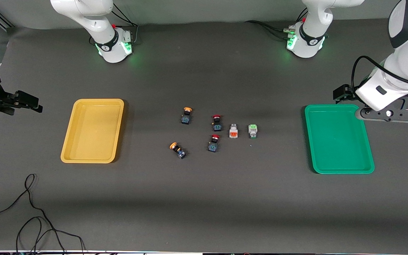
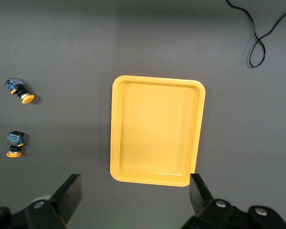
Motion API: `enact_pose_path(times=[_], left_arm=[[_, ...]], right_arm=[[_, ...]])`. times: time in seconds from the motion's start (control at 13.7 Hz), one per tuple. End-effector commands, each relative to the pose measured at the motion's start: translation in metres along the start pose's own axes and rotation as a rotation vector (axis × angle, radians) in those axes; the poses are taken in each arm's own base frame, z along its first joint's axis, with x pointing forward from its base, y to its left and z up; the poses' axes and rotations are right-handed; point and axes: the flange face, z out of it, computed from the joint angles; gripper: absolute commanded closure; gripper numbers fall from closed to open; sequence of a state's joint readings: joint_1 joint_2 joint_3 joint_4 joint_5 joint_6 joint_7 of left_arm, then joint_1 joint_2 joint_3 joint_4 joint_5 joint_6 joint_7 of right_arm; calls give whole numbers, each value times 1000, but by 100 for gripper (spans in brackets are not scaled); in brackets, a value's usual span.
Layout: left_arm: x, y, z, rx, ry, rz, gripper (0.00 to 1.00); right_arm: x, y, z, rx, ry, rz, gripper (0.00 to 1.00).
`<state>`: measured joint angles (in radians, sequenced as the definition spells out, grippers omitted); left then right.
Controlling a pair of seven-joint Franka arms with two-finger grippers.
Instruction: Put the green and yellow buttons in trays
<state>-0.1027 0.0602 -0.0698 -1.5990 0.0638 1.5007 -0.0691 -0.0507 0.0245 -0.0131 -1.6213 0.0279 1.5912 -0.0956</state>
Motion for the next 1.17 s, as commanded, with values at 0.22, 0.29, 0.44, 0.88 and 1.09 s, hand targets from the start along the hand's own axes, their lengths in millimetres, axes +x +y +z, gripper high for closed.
enact_pose_path(times=[0.22, 0.29, 0.44, 0.88, 1.09], left_arm=[[2, 0, -5, -7, 9, 13, 0], [2, 0, -5, -7, 9, 13, 0], [2, 0, -5, -7, 9, 13, 0], [2, 1, -5, -8, 8, 12, 0], [2, 1, -5, -8, 8, 12, 0]], right_arm=[[1, -2, -4, 5, 23, 15, 0], [1, -2, -4, 5, 23, 15, 0], [1, -2, -5, 5, 26, 15, 0], [5, -16, 5, 4, 8, -10, 0], [6, -58, 28, 0, -7, -18, 0]])
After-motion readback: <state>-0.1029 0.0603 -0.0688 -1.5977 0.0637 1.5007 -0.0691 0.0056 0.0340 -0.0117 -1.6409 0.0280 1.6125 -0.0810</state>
